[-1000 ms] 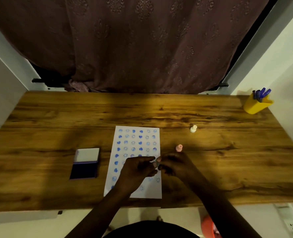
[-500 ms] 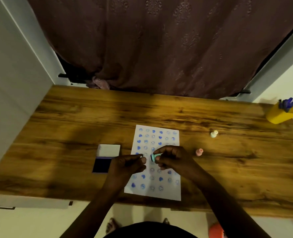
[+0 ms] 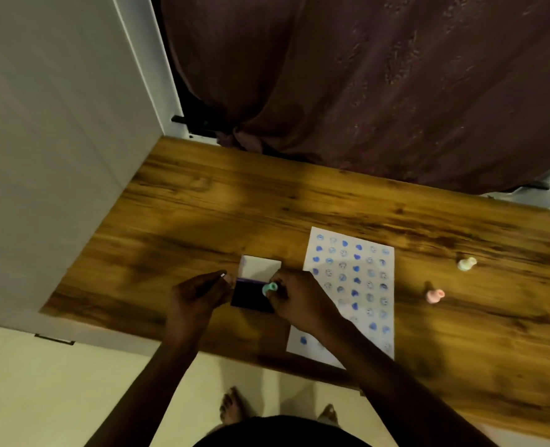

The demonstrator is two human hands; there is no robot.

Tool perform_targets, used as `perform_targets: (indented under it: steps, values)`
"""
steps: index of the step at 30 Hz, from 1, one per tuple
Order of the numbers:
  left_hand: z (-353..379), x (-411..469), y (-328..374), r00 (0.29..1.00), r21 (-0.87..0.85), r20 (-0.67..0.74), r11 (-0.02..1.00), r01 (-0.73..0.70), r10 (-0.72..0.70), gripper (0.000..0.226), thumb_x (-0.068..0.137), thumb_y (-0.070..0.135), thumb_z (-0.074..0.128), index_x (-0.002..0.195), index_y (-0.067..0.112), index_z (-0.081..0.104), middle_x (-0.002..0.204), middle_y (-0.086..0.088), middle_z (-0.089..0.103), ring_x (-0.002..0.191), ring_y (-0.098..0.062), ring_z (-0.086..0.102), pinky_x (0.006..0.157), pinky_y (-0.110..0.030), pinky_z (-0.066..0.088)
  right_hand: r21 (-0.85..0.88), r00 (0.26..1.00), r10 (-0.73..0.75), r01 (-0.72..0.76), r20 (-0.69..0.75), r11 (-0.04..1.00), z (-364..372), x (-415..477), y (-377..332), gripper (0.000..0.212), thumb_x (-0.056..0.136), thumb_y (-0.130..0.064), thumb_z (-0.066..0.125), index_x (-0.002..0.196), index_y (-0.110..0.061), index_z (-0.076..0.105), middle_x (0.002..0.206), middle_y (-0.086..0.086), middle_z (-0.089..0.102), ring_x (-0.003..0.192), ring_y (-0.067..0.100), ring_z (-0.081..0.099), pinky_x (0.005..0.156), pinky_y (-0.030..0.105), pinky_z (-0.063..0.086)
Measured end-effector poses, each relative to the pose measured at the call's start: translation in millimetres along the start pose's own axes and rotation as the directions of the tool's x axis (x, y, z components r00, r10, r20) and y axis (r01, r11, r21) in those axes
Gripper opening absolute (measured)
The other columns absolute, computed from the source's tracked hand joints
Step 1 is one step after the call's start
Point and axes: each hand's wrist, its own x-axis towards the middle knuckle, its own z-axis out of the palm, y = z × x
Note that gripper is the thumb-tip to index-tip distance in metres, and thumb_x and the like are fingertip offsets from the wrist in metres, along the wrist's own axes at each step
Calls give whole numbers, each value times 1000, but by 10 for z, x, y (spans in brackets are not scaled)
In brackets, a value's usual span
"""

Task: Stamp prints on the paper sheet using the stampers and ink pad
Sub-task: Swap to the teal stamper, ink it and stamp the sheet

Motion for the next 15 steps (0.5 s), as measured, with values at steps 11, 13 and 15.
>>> perform_targets:
  steps: [11,13,15]
  values:
    - [-268,6,27,992,-94,-36,988,120,-124,21,89,14,78,108,5,80,98,-13,83,93,-29,80,83,-34,65,-236,994,-2,28,109,971,362,228,-407,39,104,-35,55,137,-15,57,140,7,62,130,24,58,112,31,44]
    - [-271,5,33,992,-101,-24,987,124,-127,21,90,13,77,109,2,79,100,-16,82,96,-31,80,87,-39,64,-278,994,24,8,109,961,402,240,-419,40,105,-36,52,140,-16,54,144,7,60,132,24,56,115,32,42]
    - [-267,7,39,993,-89,0,989,114,-114,21,91,12,75,109,1,78,101,-17,81,96,-30,79,88,-39,64,-306,992,48,-11,115,952,433,260,-424,41,106,-35,51,141,-15,54,146,7,59,133,25,56,117,34,40]
